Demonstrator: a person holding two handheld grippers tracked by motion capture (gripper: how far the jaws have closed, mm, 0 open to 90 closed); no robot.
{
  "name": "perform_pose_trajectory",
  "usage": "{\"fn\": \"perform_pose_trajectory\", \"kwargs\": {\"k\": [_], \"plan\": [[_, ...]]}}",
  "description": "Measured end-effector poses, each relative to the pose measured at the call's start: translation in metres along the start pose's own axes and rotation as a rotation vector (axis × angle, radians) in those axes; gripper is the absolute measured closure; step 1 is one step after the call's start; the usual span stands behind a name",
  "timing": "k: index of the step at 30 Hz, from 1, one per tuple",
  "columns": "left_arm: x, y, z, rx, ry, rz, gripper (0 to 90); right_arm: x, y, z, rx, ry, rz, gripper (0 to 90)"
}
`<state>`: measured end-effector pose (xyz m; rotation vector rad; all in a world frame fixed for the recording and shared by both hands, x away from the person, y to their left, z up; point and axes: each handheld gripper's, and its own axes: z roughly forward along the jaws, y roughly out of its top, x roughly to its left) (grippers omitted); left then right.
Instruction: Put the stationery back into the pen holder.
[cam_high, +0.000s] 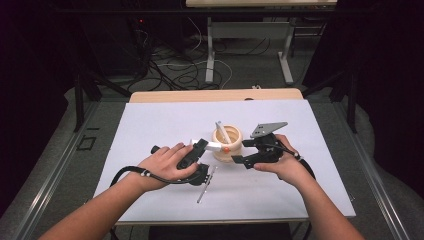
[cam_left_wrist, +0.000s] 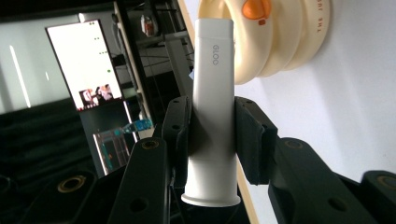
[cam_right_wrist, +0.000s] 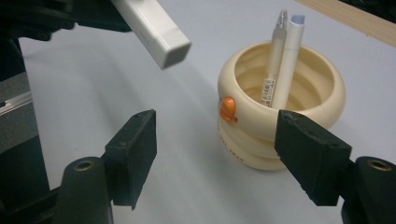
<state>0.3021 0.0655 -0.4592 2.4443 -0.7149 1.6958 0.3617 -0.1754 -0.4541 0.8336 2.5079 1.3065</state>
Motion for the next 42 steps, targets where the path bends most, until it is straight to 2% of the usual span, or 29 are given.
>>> {"fn": "perform_pose_trajectory", "kwargs": {"k": [2,4,8,9,16,20,23,27,28,29,31,32,33,34,35,37,38,39,40,41,42], "plan": [[-0.001,0.002,0.000,-0.007,-0.001,0.021,68.1,0.002,0.002,-0.002,-0.008,0.004,-0.013,29.8],[0.000,0.004,0.001,-0.021,-0.002,0.078,68.1,0.004,0.003,-0.002,-0.014,0.008,-0.029,30.1],[-0.005,0.009,0.001,-0.036,-0.008,0.104,68.1,0.009,0.003,0.000,-0.001,0.014,-0.043,33.5],[-0.006,0.010,0.001,-0.033,-0.008,0.111,68.1,0.009,0.003,0.000,0.017,0.025,-0.049,34.1],[-0.016,0.018,0.000,-0.047,-0.010,0.195,68.2,0.017,0.003,0.003,0.021,0.072,-0.071,41.7],[-0.020,0.021,0.000,-0.057,-0.010,0.215,68.1,0.021,0.004,0.005,0.042,0.091,-0.097,43.6],[-0.022,0.024,-0.002,-0.063,-0.014,0.250,68.1,0.024,0.004,0.008,0.044,0.095,-0.123,44.0],[-0.026,0.028,-0.004,-0.083,-0.012,0.261,68.1,0.029,0.004,0.014,0.068,0.104,-0.151,45.5],[-0.028,0.028,-0.004,-0.090,-0.029,0.236,68.1,0.031,0.003,0.015,0.083,0.113,-0.153,46.0],[-0.027,0.030,-0.005,-0.105,-0.007,0.255,68.1,0.032,0.003,0.017,0.081,0.110,-0.161,46.5],[-0.026,0.032,-0.006,-0.099,-0.010,0.272,68.1,0.033,0.002,0.020,0.096,0.115,-0.176,48.6],[-0.027,0.033,-0.005,-0.117,0.000,0.269,68.1,0.034,0.001,0.020,0.108,0.121,-0.183,49.1],[-0.027,0.033,-0.006,-0.114,-0.012,0.263,68.1,0.035,0.001,0.021,0.115,0.114,-0.184,50.2],[-0.026,0.034,-0.006,-0.109,-0.008,0.277,68.1,0.036,0.000,0.022,0.124,0.110,-0.190,51.3],[-0.027,0.034,-0.005,-0.133,0.000,0.253,68.1,0.035,0.000,0.023,0.119,0.111,-0.207,52.2],[-0.026,0.037,-0.006,-0.111,-0.010,0.273,68.1,0.036,0.000,0.024,0.120,0.110,-0.217,53.5],[-0.025,0.038,-0.006,-0.118,0.007,0.288,68.1,0.036,0.000,0.024,0.122,0.112,-0.222,54.0],[-0.024,0.039,-0.008,-0.090,-0.006,0.306,68.1,0.037,0.000,0.025,0.126,0.115,-0.221,54.7],[-0.023,0.041,-0.008,-0.103,0.001,0.312,68.1,0.037,0.000,0.025,0.124,0.114,-0.225,55.3],[-0.027,0.040,-0.005,-0.147,0.006,0.267,68.1,0.037,0.000,0.025,0.125,0.114,-0.232,56.0],[-0.027,0.041,-0.005,-0.143,-0.009,0.267,68.1,0.037,0.000,0.025,0.132,0.119,-0.237,56.8]]}}
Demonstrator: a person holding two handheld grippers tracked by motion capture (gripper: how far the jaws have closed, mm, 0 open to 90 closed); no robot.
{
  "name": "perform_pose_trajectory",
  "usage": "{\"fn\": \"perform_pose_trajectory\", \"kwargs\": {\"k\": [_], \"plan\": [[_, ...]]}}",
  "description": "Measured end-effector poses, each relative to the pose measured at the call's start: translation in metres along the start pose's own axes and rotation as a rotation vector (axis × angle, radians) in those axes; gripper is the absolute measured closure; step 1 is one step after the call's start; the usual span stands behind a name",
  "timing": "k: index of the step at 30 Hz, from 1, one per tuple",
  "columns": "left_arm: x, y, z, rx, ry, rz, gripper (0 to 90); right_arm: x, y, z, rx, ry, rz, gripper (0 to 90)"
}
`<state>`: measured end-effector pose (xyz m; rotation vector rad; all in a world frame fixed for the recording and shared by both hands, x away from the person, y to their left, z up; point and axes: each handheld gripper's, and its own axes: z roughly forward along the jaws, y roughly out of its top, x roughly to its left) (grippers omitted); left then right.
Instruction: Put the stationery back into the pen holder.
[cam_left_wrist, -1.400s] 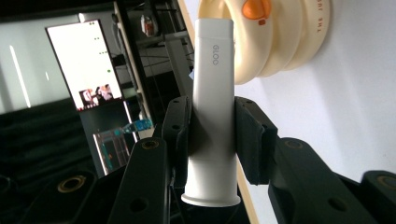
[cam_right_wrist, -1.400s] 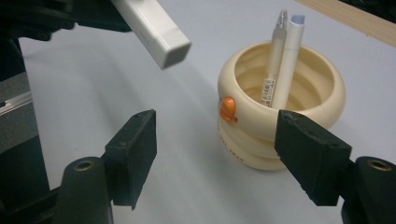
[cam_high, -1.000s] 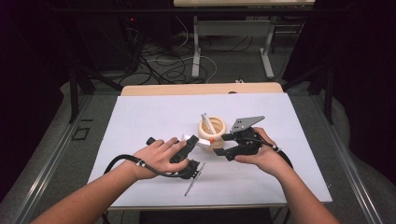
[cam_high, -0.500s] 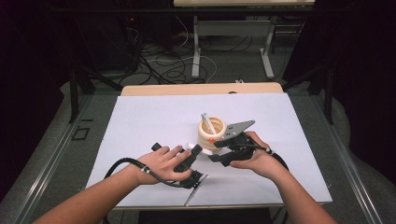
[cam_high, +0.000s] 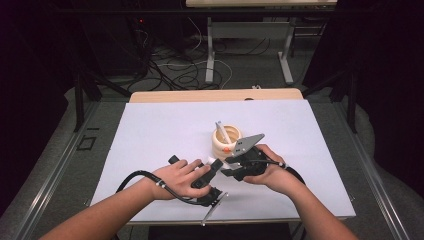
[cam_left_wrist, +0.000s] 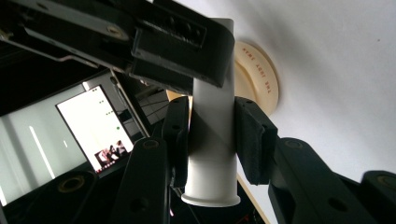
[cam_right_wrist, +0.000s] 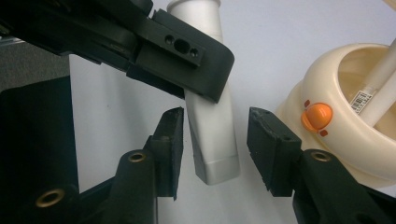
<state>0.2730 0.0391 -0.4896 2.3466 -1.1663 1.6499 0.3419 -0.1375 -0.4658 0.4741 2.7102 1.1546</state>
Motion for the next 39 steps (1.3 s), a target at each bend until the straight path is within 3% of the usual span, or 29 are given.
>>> {"fn": "perform_pose_trajectory", "kwargs": {"k": [1,3,20,26,27,28,30,35,36,38,39], "plan": [[0.001,0.001,0.000,-0.006,0.010,0.014,68.1,0.000,0.000,0.000,0.004,0.000,-0.002,57.9],[0.000,0.002,0.000,-0.011,0.004,0.001,68.1,0.001,0.000,0.001,0.009,0.002,-0.004,58.9],[-0.001,0.004,0.000,-0.017,0.015,0.012,67.9,0.002,-0.001,0.005,0.046,0.035,-0.022,68.9],[-0.002,0.004,0.001,-0.018,0.024,0.008,67.0,0.002,-0.001,0.005,0.051,0.039,0.014,69.5],[-0.003,0.003,0.002,-0.026,0.065,0.010,66.4,0.001,-0.001,0.005,0.047,0.037,0.020,69.6],[-0.002,0.003,0.001,-0.018,0.035,0.013,65.6,0.001,-0.001,0.005,0.046,0.035,0.031,69.7],[-0.001,0.002,0.001,-0.020,0.047,0.011,61.3,-0.001,-0.001,0.005,0.047,0.024,0.053,69.8],[-0.001,-0.001,0.002,-0.026,0.058,-0.040,56.4,-0.006,-0.002,0.005,0.033,-0.009,0.093,69.9],[0.000,-0.002,0.002,-0.019,0.057,-0.037,55.6,-0.007,-0.002,0.006,0.017,-0.020,0.098,69.9],[-0.003,-0.003,0.003,-0.014,0.038,-0.072,55.4,-0.009,-0.002,0.005,0.005,-0.033,0.105,69.9],[-0.002,-0.003,0.003,-0.023,0.066,-0.049,55.0,-0.011,-0.002,0.005,-0.003,-0.045,0.112,69.9]]}}
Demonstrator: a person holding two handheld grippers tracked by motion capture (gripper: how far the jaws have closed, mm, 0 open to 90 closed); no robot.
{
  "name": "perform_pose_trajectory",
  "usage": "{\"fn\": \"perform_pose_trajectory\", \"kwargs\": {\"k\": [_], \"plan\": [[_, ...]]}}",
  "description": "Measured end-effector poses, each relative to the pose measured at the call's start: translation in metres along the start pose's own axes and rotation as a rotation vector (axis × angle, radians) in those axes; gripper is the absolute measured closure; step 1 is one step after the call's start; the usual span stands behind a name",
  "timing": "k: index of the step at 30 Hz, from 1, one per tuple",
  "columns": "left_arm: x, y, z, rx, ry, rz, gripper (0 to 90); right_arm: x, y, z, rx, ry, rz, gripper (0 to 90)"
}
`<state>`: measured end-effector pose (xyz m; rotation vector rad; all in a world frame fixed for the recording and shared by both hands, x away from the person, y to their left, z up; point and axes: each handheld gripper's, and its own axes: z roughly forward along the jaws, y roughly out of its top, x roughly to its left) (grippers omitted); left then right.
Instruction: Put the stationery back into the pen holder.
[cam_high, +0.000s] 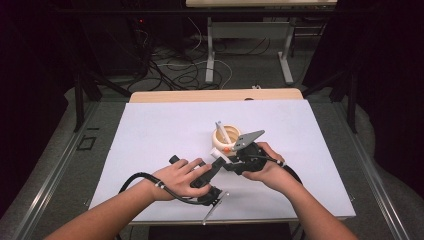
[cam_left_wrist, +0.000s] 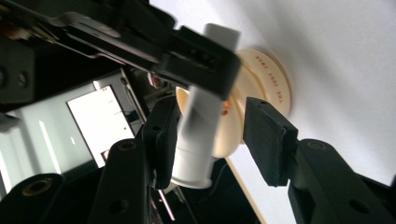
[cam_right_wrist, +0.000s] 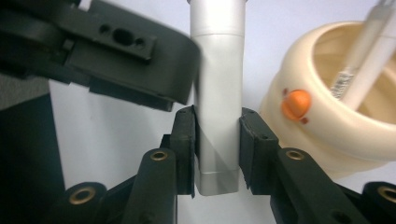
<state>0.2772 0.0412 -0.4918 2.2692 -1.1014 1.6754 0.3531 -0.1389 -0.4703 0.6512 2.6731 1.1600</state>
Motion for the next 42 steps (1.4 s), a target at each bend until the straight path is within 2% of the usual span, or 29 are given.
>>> {"fn": "perform_pose_trajectory", "kwargs": {"k": [1,2,5,7,9,12,15,16,17,18,19,21,24,25,34,38,42], "plan": [[0.000,-0.001,0.001,0.003,-0.009,0.000,54.8,-0.002,0.001,-0.001,-0.001,-0.002,0.013,70.0],[0.000,-0.002,0.000,0.034,-0.028,-0.010,54.5,-0.003,0.001,-0.001,-0.016,-0.013,0.024,70.0],[-0.002,-0.005,0.003,0.023,-0.021,-0.073,52.9,-0.009,0.002,-0.003,-0.047,-0.040,0.049,70.0],[-0.002,-0.007,0.005,0.029,-0.032,-0.101,51.1,-0.013,0.004,-0.005,-0.057,-0.052,0.063,70.0],[-0.001,-0.010,0.007,0.037,-0.046,-0.145,49.8,-0.017,0.005,-0.005,-0.089,-0.072,0.086,70.0],[-0.002,-0.015,0.010,0.037,-0.046,-0.189,45.3,-0.025,0.006,-0.007,-0.118,-0.097,0.114,70.0],[-0.004,-0.020,0.013,0.056,-0.068,-0.261,41.7,-0.032,0.008,-0.009,-0.140,-0.108,0.138,70.0],[-0.005,-0.021,0.015,0.047,-0.057,-0.282,40.5,-0.034,0.009,-0.009,-0.154,-0.118,0.147,70.0],[-0.005,-0.023,0.016,0.052,-0.066,-0.300,39.6,-0.036,0.009,-0.009,-0.161,-0.120,0.154,70.0],[-0.003,-0.025,0.017,0.060,-0.085,-0.293,38.5,-0.038,0.010,-0.008,-0.166,-0.129,0.162,70.0],[-0.007,-0.027,0.016,0.076,-0.094,-0.377,37.2,-0.039,0.011,-0.007,-0.176,-0.134,0.166,70.0],[-0.009,-0.031,0.019,0.064,-0.099,-0.441,33.0,-0.042,0.012,-0.005,-0.181,-0.144,0.176,70.0],[-0.008,-0.037,0.020,0.081,-0.118,-0.523,31.0,-0.045,0.015,-0.002,-0.192,-0.158,0.185,70.0],[-0.007,-0.039,0.021,0.082,-0.132,-0.536,31.0,-0.047,0.015,-0.001,-0.197,-0.165,0.191,70.1],[-0.012,-0.052,0.026,0.118,-0.170,-0.687,31.1,-0.058,0.017,0.006,-0.225,-0.202,0.241,70.1],[-0.015,-0.057,0.027,0.119,-0.189,-0.786,32.6,-0.062,0.016,0.009,-0.234,-0.227,0.247,70.1],[-0.017,-0.062,0.028,0.115,-0.207,-0.881,32.7,-0.064,0.016,0.013,-0.234,-0.230,0.275,70.0]]}}
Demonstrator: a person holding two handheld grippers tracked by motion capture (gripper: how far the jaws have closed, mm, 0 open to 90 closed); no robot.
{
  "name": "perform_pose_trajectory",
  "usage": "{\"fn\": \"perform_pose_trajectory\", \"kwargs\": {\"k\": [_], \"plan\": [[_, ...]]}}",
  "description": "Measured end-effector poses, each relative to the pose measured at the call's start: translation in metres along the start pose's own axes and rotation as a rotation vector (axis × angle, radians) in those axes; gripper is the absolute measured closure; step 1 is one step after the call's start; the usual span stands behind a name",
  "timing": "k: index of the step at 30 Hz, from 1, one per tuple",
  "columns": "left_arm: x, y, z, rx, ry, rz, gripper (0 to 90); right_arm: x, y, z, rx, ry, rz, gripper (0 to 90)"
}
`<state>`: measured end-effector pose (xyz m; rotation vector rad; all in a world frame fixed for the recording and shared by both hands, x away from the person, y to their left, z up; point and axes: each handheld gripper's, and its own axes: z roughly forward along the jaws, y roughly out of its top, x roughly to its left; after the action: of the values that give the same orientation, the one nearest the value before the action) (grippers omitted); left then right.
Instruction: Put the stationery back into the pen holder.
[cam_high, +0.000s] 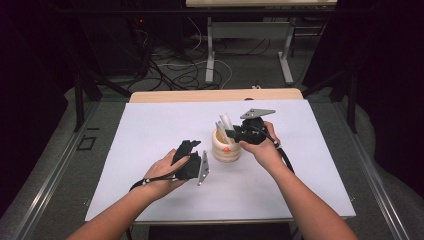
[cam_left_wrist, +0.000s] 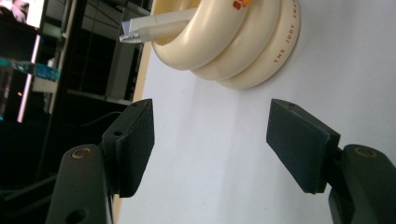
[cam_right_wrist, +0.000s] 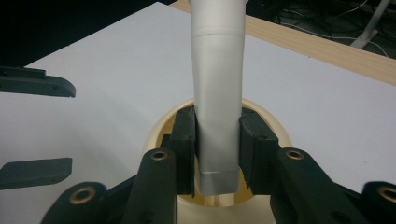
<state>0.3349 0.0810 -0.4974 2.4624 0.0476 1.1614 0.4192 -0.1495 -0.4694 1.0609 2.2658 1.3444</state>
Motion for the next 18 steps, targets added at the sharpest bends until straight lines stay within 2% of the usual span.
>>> {"fn": "perform_pose_trajectory", "kwargs": {"k": [1,4,6,12,14,16,18], "plan": [[-0.001,-0.001,0.001,-0.016,0.000,-0.038,32.7,0.000,0.000,0.001,-0.002,-0.003,0.000,70.0],[0.001,-0.004,0.000,-0.016,-0.019,-0.096,32.5,0.000,-0.002,0.005,-0.002,-0.003,0.008,70.0],[0.000,-0.006,0.001,-0.027,-0.040,-0.150,30.8,0.000,-0.002,0.008,0.018,-0.008,0.012,70.0],[0.002,-0.016,0.004,-0.019,-0.075,-0.296,24.6,0.000,-0.005,0.014,0.022,-0.007,0.028,69.9],[0.003,-0.020,0.004,-0.016,-0.087,-0.363,23.1,-0.001,-0.005,0.014,0.035,-0.013,0.021,69.7],[0.006,-0.024,0.005,-0.021,-0.100,-0.430,21.1,-0.001,-0.005,0.014,0.045,-0.006,0.036,68.9],[0.009,-0.028,0.005,-0.019,-0.112,-0.493,19.2,-0.001,-0.005,0.013,0.025,-0.005,0.040,64.0]]}}
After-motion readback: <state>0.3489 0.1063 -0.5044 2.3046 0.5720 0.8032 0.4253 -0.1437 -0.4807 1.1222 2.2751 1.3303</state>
